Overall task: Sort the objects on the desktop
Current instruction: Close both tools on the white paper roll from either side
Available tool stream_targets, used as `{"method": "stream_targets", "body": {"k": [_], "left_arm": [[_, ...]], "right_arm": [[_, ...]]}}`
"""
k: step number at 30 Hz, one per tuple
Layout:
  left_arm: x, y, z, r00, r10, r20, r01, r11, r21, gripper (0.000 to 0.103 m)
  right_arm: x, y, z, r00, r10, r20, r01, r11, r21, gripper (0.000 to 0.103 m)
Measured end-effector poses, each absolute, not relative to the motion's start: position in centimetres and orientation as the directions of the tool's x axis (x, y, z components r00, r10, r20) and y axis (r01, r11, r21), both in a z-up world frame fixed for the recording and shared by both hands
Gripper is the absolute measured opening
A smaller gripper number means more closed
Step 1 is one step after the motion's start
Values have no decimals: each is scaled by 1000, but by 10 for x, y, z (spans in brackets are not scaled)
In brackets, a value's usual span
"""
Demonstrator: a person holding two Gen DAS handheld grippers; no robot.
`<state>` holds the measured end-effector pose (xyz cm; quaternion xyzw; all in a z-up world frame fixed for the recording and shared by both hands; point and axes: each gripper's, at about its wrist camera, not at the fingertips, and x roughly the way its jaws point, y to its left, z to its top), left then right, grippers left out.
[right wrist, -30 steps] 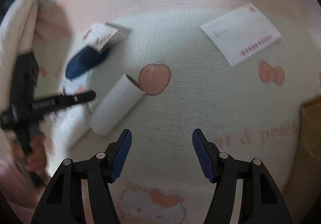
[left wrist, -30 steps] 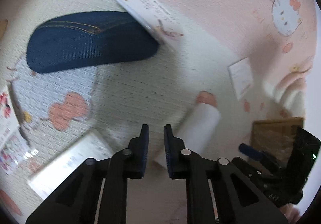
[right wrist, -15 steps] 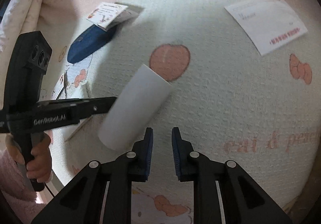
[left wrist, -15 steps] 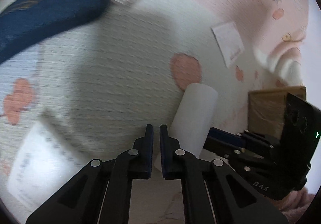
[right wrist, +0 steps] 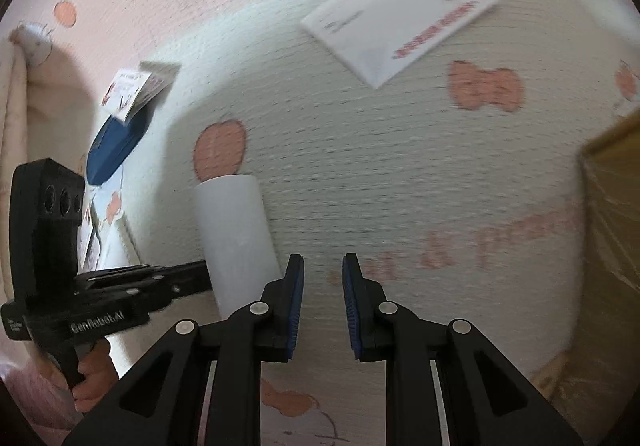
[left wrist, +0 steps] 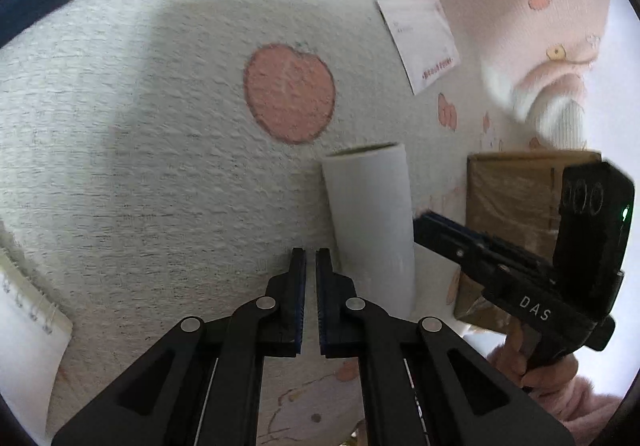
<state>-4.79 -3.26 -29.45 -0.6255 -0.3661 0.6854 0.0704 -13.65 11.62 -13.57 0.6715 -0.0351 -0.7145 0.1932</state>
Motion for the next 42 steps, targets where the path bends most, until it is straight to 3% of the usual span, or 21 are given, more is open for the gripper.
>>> {"method": "stream_targets", "body": {"k": [4,6,8,11,12,16,20,27,29,32,33,35,42], "left_arm": [[-46,-47,-285,-257,564,-785,387,-684,-619,10],[-47,-53,-285,-278,598,-752,407,-636,-656,22],[-49,-59,-286,-314,621,-718,434,-578,-691,36],[-54,-59,-288,-324,634,-703,447,-552,-704,37],[-56,-58,-290,-318,640,-699,448,-549,-706,37],[-61,-50,-293,-302,674,-674,443,-527,-725,39],[-61,-47,-292,-288,672,-682,429,-547,-719,52],[-60,-44,-299,-282,685,-672,440,-530,-725,52],[-59,-44,-300,-282,691,-666,435,-526,-731,46],[-59,-44,-299,-284,695,-661,433,-522,-735,46],[-59,-44,-300,-286,696,-658,433,-519,-737,46],[-59,-45,-300,-288,698,-655,438,-512,-739,46],[-59,-45,-293,-302,713,-633,442,-483,-756,46]], "right_arm": [[-135,126,-124,-25,-326,-945,237,-920,312,17],[-134,127,-120,-24,-327,-945,250,-917,311,20],[-133,126,-113,-46,-315,-948,260,-920,293,34],[-130,117,-109,-68,-312,-948,270,-920,283,54],[-129,116,-108,-69,-318,-946,273,-918,288,55],[-126,104,-115,-36,-330,-943,307,-902,303,55],[-125,97,-127,-1,-339,-941,303,-896,323,55],[-125,86,-136,33,-397,-917,318,-866,386,56],[-125,83,-139,47,-406,-912,324,-858,399,56],[-127,82,-145,74,-420,-905,310,-852,421,55],[-128,81,-146,78,-427,-901,307,-850,429,54],[-127,80,-146,89,-459,-884,303,-833,463,41],[-120,78,-132,54,-445,-894,343,-832,435,41]]}}
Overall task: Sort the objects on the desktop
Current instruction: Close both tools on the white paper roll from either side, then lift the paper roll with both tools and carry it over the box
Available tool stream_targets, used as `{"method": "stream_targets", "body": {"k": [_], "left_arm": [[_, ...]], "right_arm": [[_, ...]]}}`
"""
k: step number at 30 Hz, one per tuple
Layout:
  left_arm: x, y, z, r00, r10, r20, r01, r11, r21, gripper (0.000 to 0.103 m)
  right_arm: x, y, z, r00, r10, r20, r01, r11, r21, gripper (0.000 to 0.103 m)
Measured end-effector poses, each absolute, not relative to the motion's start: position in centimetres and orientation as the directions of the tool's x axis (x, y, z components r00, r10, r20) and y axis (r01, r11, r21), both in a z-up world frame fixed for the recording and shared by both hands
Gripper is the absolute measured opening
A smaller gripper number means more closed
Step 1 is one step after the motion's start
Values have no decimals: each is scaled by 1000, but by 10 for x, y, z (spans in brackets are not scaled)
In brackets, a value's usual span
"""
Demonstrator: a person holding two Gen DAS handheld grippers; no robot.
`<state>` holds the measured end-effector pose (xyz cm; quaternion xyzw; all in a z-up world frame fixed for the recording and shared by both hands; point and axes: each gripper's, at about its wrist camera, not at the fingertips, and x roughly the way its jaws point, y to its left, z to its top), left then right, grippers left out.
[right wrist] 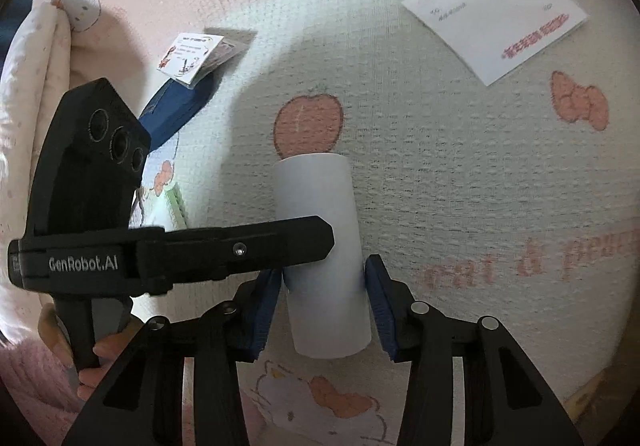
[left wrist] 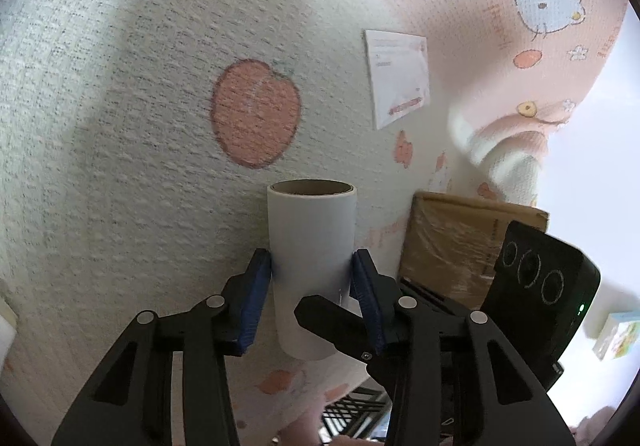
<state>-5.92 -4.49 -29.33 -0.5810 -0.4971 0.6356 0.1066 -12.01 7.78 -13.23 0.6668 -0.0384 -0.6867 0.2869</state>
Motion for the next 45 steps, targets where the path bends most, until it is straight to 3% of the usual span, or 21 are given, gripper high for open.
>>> {"method": "stream_targets", "body": {"k": [14,22,26,35,45], "left_arm": [[-92,-4,-164,-438,717,-542,142,-540,-830,46],[-113,64,-90,-435,754,-491,-71,-573,-816,46],[-124,110,-61,-396,783,-480,-158,-573,-804,46],[-140,203,-44,-256,822,-509,-273,-566,-777,46],[-149,223,-87,-149,796,-587,-168,-605,-778,46]], "right_arm": [[-118,123,-8,-247,-426,-870,407,-860,306,41],[-96,172,64,-442,-285,-851,404,-910,95,40],[-90,213,88,-487,-241,-840,343,-937,70,40],[-85,309,105,-476,-237,-847,188,-968,165,40],[-104,346,62,-308,-334,-891,182,-940,289,40]]}}
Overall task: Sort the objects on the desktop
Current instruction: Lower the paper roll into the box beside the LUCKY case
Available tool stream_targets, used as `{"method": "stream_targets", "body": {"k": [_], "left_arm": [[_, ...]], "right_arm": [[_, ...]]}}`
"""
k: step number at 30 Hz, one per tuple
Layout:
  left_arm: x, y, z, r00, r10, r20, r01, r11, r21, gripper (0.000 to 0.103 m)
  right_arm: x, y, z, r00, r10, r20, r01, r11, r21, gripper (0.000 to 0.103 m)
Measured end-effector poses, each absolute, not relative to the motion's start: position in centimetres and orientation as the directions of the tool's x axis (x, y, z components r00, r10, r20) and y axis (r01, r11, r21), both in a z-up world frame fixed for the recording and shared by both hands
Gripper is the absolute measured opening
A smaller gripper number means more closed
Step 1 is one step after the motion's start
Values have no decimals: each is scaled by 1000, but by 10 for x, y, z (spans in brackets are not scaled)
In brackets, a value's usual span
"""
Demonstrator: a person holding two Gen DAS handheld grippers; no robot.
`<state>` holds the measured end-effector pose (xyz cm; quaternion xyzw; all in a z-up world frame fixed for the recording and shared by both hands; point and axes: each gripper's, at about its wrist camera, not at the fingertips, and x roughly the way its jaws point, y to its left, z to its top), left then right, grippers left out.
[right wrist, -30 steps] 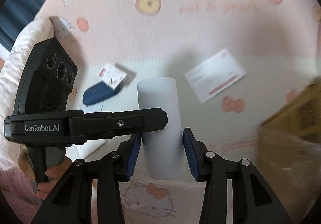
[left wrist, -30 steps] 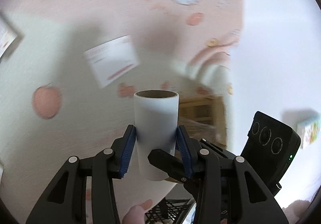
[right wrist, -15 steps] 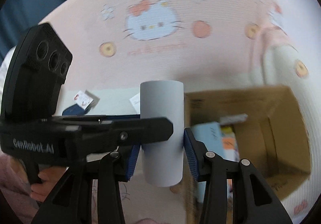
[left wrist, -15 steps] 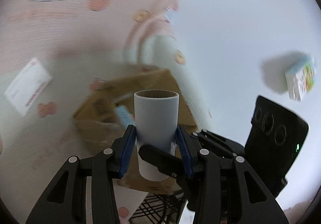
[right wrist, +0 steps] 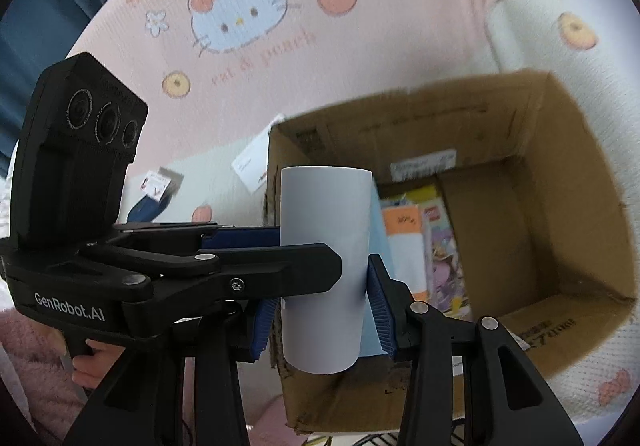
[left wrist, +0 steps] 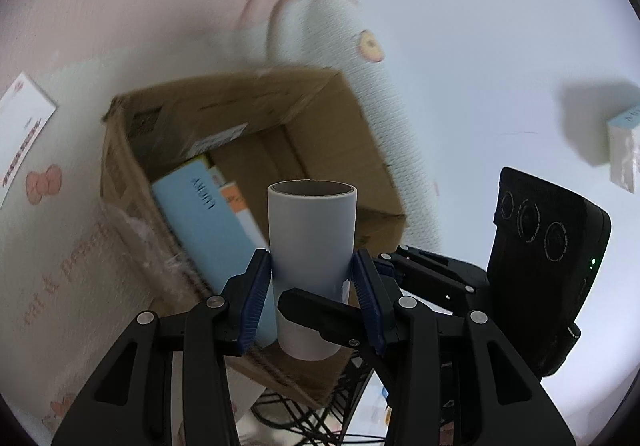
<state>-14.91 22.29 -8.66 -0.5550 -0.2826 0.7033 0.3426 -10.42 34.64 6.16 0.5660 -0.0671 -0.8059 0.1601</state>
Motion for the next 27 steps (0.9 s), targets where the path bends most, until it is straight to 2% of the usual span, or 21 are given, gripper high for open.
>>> {"method": "stream_targets", "body": {"k": [3,10,18,27], "left_arm": [[-150,219,-97,-142,774,-618,-131,-633,-763,46],[-147,213,-82,-210,717,-664,-180,-696,-695,46],[-152,203,-74,-250,697,-672,-162,-714,-681,46],[-147,210,-54,-321,617,-719,-245,-787,-566,49]], "right_arm": [[-111,349,46,-258,-384,-887,191,-920,343,40],[-116,354,26,-193,-441,-876,149,-896,418,41],[-115,361,24,-175,-478,-861,116,-878,464,42],[-102,374,50,-248,-352,-903,45,-935,352,43]]}}
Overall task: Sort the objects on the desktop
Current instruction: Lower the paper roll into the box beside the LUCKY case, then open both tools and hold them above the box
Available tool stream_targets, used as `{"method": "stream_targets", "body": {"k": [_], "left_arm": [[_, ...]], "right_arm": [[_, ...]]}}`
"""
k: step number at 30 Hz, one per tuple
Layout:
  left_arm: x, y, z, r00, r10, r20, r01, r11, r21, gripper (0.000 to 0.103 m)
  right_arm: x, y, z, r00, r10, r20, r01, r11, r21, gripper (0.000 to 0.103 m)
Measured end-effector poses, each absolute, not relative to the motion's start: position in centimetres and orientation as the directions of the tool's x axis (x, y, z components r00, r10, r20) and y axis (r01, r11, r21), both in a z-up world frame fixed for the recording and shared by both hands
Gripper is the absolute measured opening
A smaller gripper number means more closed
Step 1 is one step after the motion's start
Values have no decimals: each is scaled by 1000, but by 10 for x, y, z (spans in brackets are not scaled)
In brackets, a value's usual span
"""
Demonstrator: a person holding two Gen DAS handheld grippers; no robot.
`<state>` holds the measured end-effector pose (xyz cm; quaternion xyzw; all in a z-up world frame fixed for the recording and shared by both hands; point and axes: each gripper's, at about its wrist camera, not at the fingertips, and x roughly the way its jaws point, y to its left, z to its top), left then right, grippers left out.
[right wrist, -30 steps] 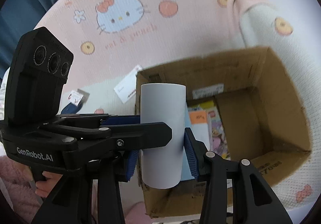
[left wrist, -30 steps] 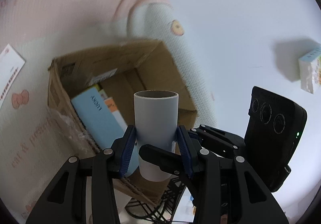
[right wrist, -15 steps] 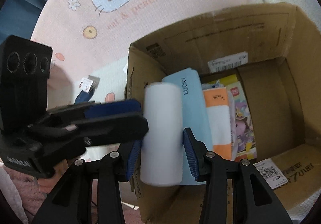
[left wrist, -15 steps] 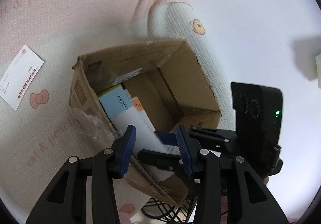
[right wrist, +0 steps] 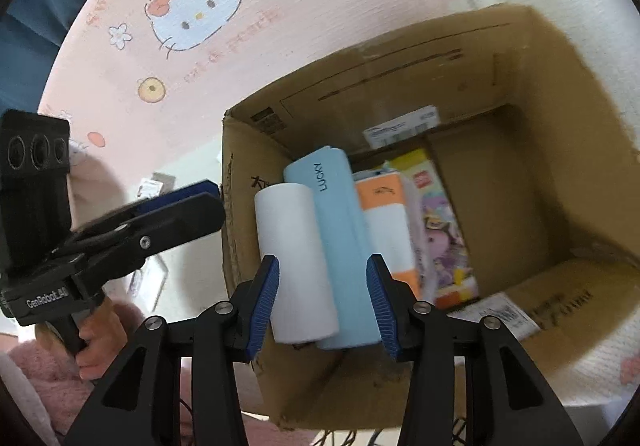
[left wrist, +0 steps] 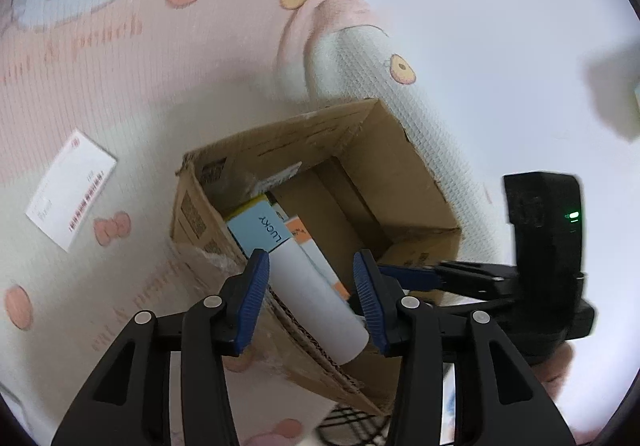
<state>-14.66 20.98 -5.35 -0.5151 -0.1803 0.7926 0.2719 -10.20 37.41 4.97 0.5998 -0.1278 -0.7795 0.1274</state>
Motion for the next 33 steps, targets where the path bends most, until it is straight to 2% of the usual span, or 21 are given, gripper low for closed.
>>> {"method": "stream_targets", "body": {"k": [2,5,7,9,15,21,27,33], "left_arm": [[-145,219,-47,-330,586,-740,-283,-809,-515,52],[-143,237,-39,-345,501,-793,-334,-856,-395,55],[-139,255,-37,-341,422,-840,-401,-874,-276,56],[-133,266,-36,-331,392,-859,-457,-862,-217,56],[-117,283,-42,-271,327,-905,-522,-840,-147,56],[-102,309,-40,-360,192,-913,-588,-806,62,56],[-115,317,-46,-264,233,-936,-576,-816,-41,56],[-122,324,-56,-258,185,-948,-554,-832,-12,56]], "right_arm": [[-96,376,56,-263,-350,-899,37,-935,353,45],[-85,382,66,-295,-331,-896,9,-939,344,55],[-79,386,73,-324,-286,-901,-13,-952,307,55],[-76,391,74,-335,-263,-905,-28,-957,288,56],[-63,401,70,-324,-174,-930,-84,-974,212,56],[-56,415,64,-316,-180,-931,-135,-963,232,56],[-53,423,70,-323,-118,-939,-155,-972,175,56],[-53,435,69,-323,-132,-937,-173,-965,196,61]]}}
